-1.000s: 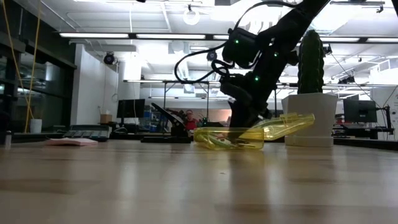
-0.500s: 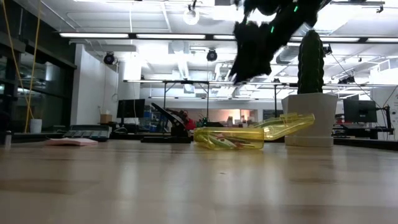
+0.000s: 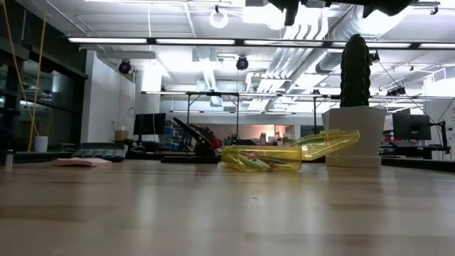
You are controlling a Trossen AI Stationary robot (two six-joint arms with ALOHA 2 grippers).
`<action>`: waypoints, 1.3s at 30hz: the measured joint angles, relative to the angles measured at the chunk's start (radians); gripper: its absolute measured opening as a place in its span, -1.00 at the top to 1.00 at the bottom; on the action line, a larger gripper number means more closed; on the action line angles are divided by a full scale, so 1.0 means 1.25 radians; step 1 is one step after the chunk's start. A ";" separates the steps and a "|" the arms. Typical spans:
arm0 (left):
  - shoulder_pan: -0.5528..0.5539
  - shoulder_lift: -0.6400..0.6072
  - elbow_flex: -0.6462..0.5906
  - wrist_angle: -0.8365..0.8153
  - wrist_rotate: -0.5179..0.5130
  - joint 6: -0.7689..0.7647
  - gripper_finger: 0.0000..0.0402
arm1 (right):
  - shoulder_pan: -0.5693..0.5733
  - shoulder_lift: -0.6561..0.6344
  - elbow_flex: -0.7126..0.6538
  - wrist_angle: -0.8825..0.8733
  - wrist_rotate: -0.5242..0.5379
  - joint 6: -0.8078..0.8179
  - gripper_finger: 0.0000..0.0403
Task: Pack school essentials
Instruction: Put the green eraser into the yellow supply box
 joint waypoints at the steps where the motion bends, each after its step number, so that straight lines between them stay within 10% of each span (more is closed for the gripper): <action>1: 0.000 0.000 0.000 0.002 -0.001 0.000 0.14 | 0.001 0.000 0.003 -0.001 0.000 -0.006 0.01; 26: -0.008 0.013 0.002 -0.046 -0.008 -0.100 0.14 | -0.001 0.000 0.017 0.000 0.000 -0.010 0.01; 39: -0.338 0.312 0.000 -0.442 0.096 -0.416 0.14 | -0.001 0.000 0.017 -0.052 0.043 -0.013 0.01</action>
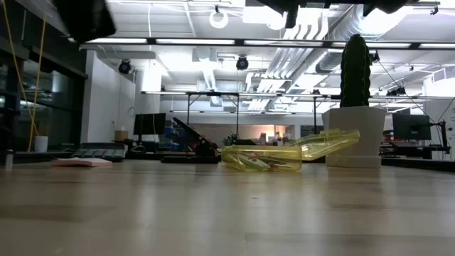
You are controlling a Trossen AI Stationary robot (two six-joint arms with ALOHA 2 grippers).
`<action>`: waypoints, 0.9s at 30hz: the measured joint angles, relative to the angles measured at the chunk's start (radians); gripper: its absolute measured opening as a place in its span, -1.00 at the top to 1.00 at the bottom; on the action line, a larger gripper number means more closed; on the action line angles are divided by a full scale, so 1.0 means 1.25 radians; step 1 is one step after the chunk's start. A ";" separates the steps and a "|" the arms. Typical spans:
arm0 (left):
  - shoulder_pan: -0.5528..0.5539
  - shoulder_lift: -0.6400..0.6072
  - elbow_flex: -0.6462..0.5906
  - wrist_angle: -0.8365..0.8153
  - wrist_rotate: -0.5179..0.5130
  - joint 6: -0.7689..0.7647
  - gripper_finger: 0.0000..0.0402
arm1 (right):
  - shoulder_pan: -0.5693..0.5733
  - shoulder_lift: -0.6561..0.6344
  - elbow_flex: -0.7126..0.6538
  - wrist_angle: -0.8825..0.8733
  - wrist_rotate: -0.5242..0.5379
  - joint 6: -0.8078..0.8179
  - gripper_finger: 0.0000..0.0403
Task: Pack school essentials
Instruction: Put the green eraser into the yellow supply box
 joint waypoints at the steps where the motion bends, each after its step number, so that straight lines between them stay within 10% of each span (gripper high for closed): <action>1: -0.028 0.032 0.000 -0.001 0.000 -0.014 0.14 | 0.000 0.001 0.000 -0.003 0.001 0.000 0.01; 27: -0.247 0.510 0.148 0.149 -0.104 -0.110 0.14 | -0.027 0.001 0.000 -0.105 0.003 -0.012 0.01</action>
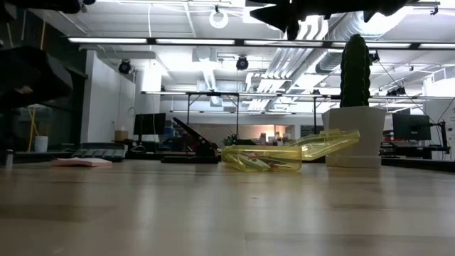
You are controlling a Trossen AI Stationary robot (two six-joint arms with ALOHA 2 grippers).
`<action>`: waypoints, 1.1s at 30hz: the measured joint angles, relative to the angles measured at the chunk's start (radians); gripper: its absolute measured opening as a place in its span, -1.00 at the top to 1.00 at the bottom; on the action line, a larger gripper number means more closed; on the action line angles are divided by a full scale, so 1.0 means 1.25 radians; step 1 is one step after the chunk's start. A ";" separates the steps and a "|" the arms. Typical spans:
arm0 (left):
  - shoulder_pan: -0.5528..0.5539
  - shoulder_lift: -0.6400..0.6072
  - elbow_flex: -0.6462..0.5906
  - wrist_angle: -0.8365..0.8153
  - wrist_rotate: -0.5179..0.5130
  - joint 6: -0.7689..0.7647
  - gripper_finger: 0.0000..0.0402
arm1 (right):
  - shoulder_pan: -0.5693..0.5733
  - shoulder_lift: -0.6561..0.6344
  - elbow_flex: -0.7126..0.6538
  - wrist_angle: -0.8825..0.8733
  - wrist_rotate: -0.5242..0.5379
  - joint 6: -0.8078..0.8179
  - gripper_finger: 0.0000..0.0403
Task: Pack school essentials
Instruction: Put the green eraser into the yellow supply box
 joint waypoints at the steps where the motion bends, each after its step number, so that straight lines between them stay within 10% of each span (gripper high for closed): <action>1: -0.004 0.008 0.009 -0.023 -0.012 -0.002 0.14 | 0.000 0.000 0.000 0.000 0.000 0.000 0.01; 33: -0.006 0.055 0.041 -0.267 -0.110 -0.032 0.14 | 0.000 0.000 0.000 -0.049 -0.006 0.007 0.01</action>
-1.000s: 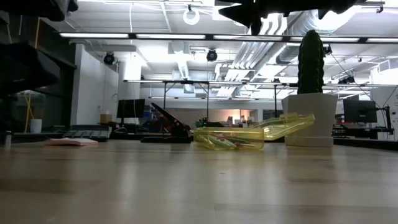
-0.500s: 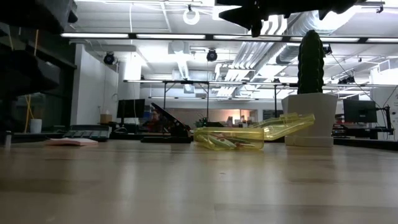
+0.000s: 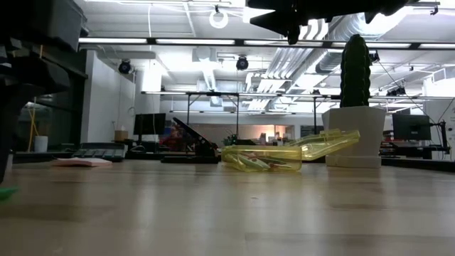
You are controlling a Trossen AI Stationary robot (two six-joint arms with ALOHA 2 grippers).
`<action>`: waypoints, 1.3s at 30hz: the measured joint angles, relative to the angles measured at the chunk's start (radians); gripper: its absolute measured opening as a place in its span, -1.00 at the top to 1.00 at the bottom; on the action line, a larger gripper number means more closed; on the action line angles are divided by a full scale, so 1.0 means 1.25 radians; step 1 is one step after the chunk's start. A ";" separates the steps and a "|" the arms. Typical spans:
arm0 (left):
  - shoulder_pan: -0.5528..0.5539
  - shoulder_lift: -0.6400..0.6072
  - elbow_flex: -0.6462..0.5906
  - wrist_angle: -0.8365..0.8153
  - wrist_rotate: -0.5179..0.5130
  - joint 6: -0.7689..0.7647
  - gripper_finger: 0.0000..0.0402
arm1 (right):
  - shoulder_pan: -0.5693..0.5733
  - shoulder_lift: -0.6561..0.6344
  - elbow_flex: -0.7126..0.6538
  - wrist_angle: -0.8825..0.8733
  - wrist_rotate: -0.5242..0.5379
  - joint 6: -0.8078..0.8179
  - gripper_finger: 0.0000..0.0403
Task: Pack school essentials
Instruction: Put the green eraser into the yellow supply box
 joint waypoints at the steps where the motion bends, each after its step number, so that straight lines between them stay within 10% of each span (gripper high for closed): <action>1: 0.000 0.000 -0.001 0.004 -0.001 0.010 0.14 | 0.000 0.000 0.000 -0.001 -0.001 0.000 0.01; 25: 0.036 0.016 -0.003 0.079 0.072 0.009 0.15 | 0.000 0.000 0.000 -0.006 0.000 0.000 0.01; 39: 0.041 0.010 -0.003 0.067 0.092 0.028 0.59 | 0.000 0.000 0.000 -0.015 0.000 -0.013 0.01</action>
